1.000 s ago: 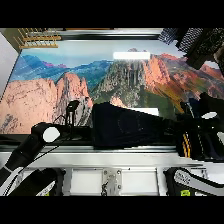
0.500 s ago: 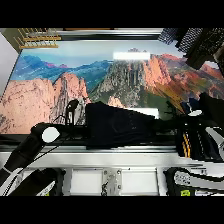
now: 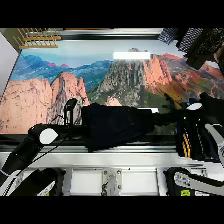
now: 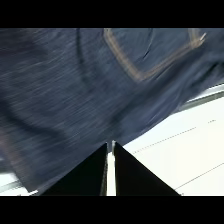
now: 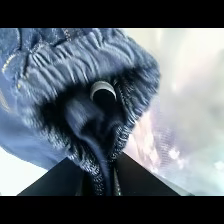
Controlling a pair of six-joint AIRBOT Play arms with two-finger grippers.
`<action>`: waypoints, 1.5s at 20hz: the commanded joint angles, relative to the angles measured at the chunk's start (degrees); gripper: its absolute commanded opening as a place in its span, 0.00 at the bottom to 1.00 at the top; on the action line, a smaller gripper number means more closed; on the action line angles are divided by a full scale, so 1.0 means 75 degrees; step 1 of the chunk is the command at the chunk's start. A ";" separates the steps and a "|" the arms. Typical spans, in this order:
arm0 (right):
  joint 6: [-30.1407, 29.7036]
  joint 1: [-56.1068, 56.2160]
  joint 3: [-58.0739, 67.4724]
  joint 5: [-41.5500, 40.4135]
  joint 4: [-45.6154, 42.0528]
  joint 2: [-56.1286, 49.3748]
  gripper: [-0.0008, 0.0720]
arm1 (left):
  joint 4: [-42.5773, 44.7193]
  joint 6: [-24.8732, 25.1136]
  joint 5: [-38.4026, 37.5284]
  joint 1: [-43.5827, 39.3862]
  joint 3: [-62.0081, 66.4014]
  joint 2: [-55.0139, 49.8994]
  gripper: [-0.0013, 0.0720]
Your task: Fold the clothes and pants, and hang the long-sleeved shirts on hangers.
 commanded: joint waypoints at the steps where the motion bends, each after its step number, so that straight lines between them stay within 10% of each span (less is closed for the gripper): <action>1: 0.2696 -0.0536 0.1600 0.0055 -0.0927 0.0737 0.07 | 0.0006 0.0000 0.0125 0.0006 -0.0003 0.0009 0.07; 9: 0.5126 -0.3445 0.4482 0.0778 -0.1166 0.1139 0.07 | 0.0038 0.0012 0.0187 0.0006 -0.0003 0.0009 0.07; 19: 0.5356 -0.5231 0.4771 -0.0038 -0.1547 0.2396 0.07 | 0.0055 0.0446 0.0187 0.0006 -0.0003 0.0009 0.07; 30: 0.5773 -0.5485 0.4520 0.1827 -0.7003 0.3873 0.07 | 0.0055 0.0530 0.0530 0.0006 -0.0003 0.0009 0.07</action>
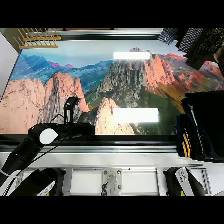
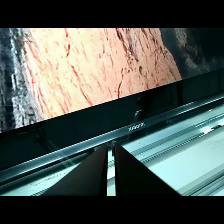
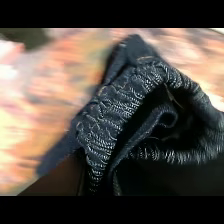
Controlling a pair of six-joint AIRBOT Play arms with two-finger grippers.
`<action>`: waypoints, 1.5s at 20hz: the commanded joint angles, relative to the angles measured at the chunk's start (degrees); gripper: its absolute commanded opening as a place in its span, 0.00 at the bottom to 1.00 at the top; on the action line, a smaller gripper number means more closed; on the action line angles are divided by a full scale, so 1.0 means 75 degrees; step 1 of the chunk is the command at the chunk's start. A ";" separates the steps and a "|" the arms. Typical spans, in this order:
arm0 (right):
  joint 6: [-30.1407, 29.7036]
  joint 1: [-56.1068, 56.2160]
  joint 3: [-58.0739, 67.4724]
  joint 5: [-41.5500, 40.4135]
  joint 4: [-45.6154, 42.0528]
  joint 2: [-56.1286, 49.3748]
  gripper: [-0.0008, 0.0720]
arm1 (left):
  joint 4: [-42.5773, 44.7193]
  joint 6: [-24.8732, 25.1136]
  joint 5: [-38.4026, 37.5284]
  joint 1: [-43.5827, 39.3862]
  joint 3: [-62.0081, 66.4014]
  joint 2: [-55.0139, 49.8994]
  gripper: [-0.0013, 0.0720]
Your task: Fold the clothes and pants, and hang the long-sleeved shirts on hangers.
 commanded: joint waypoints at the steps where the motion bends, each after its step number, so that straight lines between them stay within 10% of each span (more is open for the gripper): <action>1: 0.0134 -0.0020 -0.0379 0.1212 -0.2550 0.0434 0.07 | 0.0003 0.0023 0.0160 0.0006 -0.0003 0.0006 0.07; 12: 0.0175 -0.0017 -0.3241 0.1271 -0.3552 0.1017 0.09 | 0.0003 0.0105 0.0108 0.0006 -0.0003 0.0006 0.07; 13: 0.0175 -0.0017 -0.3261 0.1204 -0.3555 0.1014 0.19 | 0.0003 0.0105 0.0082 0.0006 -0.0003 0.0006 0.07; 15: -0.0128 -0.0017 -0.3214 0.1075 -0.3608 0.1023 0.86 | 0.0003 0.0105 0.0020 0.0006 -0.0003 0.0006 0.07; 16: -0.0376 -0.0017 -0.3098 0.1020 -0.3605 0.1023 0.92 | 0.0003 0.0105 -0.0012 0.0006 -0.0003 0.0006 0.07; 22: -0.1166 0.0889 -0.2238 -0.1224 -0.2116 0.1923 0.92 | -0.0003 0.0102 -0.0015 0.0006 -0.0003 0.0006 0.07; 30: -0.2856 0.5505 -0.3389 -0.1384 0.1886 0.1591 0.91 | -0.0006 0.0099 -0.0041 0.0006 -0.0003 0.0006 0.08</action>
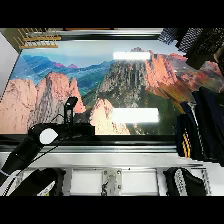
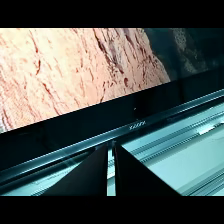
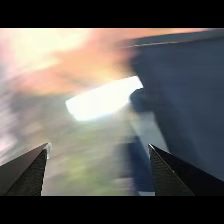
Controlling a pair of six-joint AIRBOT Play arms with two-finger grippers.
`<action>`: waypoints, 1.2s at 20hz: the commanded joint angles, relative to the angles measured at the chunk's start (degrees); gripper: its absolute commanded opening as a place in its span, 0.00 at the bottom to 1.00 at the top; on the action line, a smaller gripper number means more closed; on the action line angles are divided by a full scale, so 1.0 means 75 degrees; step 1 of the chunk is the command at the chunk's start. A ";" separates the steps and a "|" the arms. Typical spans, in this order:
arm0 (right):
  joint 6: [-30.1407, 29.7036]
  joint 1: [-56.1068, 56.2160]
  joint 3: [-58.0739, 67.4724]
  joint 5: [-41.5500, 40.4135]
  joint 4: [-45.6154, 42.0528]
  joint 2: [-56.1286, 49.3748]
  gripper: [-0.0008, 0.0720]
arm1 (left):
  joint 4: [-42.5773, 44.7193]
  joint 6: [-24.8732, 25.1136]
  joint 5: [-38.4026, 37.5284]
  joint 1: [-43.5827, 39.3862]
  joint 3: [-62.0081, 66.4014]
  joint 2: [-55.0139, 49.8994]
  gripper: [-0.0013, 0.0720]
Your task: Fold the clothes and pants, and hang the long-sleeved shirts on hangers.
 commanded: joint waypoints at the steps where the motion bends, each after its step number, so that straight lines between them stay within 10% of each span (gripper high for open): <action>1: -0.0455 0.2384 -0.0804 -0.0213 0.1131 -0.0219 0.91 | -0.0003 -0.0006 0.0003 0.0006 0.0000 0.0006 0.08; 9: -0.0458 0.4505 -0.1542 -0.0341 0.1139 -0.1008 0.91 | -0.0003 -0.0006 -0.0003 0.0006 0.0000 0.0006 0.08; 10: -0.0458 0.4503 -0.1542 -0.0344 0.1139 -0.1011 0.83 | -0.0003 -0.0009 -0.0009 0.0006 0.0000 0.0006 0.08; 13: -0.0455 0.4503 -0.1542 -0.0344 0.1139 -0.1008 0.07 | -0.0006 -0.0006 -0.0009 0.0006 0.0000 0.0006 0.08; 24: -0.0455 0.4500 -0.1542 -0.0321 0.1137 -0.1011 0.08 | -0.0006 -0.0009 -0.0006 0.0006 0.0000 0.0006 0.08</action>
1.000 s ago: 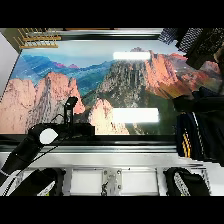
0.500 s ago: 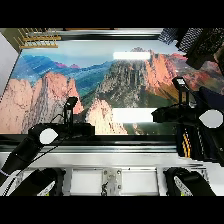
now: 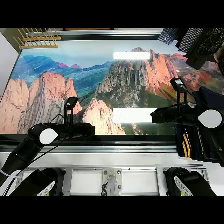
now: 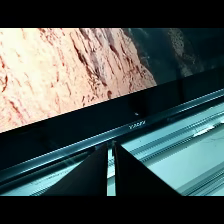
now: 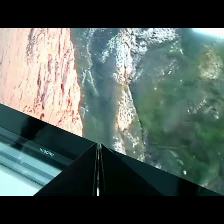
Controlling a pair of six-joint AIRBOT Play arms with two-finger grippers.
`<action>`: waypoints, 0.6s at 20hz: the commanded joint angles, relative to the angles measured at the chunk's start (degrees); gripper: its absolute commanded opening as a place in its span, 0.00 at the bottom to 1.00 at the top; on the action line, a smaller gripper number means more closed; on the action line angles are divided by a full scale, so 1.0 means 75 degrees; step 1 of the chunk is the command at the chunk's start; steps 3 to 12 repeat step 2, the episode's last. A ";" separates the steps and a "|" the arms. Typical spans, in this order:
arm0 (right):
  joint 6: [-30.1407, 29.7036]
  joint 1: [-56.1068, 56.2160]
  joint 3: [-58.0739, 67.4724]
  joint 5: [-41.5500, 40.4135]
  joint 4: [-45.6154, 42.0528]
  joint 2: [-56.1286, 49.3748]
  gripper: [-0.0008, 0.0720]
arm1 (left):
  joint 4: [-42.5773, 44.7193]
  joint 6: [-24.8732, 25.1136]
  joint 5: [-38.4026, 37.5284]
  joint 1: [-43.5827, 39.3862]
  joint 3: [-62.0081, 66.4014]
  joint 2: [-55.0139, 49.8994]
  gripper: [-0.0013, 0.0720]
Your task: Fold the clothes and pants, and hang the long-sleeved shirts on hangers.
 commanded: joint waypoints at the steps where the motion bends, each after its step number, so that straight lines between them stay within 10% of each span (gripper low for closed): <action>1: 0.0003 0.0006 -0.0003 0.0003 0.0003 -0.0006 0.08 | 0.0003 -0.0006 0.0006 0.0006 0.0000 0.0006 0.08; 12: 0.0003 0.0006 -0.0003 0.0003 0.0003 -0.0006 0.08 | 0.0003 -0.0006 0.0006 0.0006 0.0000 0.0006 0.08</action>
